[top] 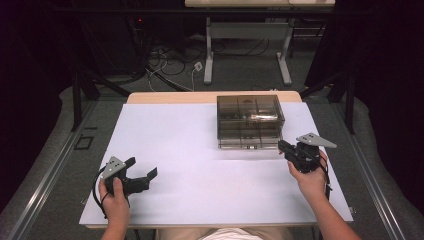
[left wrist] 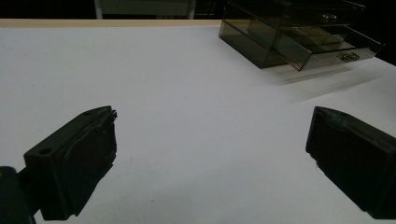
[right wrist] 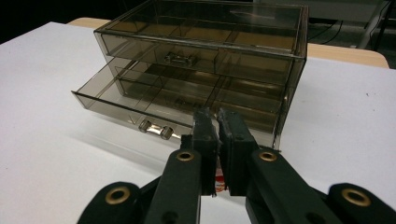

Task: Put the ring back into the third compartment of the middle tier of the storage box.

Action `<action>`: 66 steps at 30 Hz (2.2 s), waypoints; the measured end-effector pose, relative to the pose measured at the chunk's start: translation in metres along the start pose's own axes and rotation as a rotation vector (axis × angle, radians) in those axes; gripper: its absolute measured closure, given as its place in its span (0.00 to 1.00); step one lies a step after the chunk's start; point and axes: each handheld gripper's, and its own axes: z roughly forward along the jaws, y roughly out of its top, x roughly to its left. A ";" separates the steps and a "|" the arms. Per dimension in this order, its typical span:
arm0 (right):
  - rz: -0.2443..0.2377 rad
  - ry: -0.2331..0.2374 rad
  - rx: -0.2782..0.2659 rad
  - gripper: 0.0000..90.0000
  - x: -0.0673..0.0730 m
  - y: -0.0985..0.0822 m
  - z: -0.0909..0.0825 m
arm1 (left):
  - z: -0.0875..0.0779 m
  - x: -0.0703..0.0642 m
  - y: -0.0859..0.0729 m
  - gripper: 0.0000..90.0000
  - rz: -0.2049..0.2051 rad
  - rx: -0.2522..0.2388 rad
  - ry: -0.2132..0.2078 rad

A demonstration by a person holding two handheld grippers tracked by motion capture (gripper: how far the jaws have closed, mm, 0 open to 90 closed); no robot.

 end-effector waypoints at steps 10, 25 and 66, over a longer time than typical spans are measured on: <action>0.006 -0.002 0.005 0.96 -0.001 0.015 0.009 | 0.000 0.000 0.000 0.02 -0.003 -0.003 0.001; -0.003 -0.009 0.036 0.96 -0.003 0.035 0.025 | 0.000 0.000 0.000 0.02 -0.003 -0.002 0.000; 0.035 -0.065 0.105 0.96 -0.014 0.027 0.076 | 0.001 0.001 0.000 0.02 -0.005 0.000 -0.003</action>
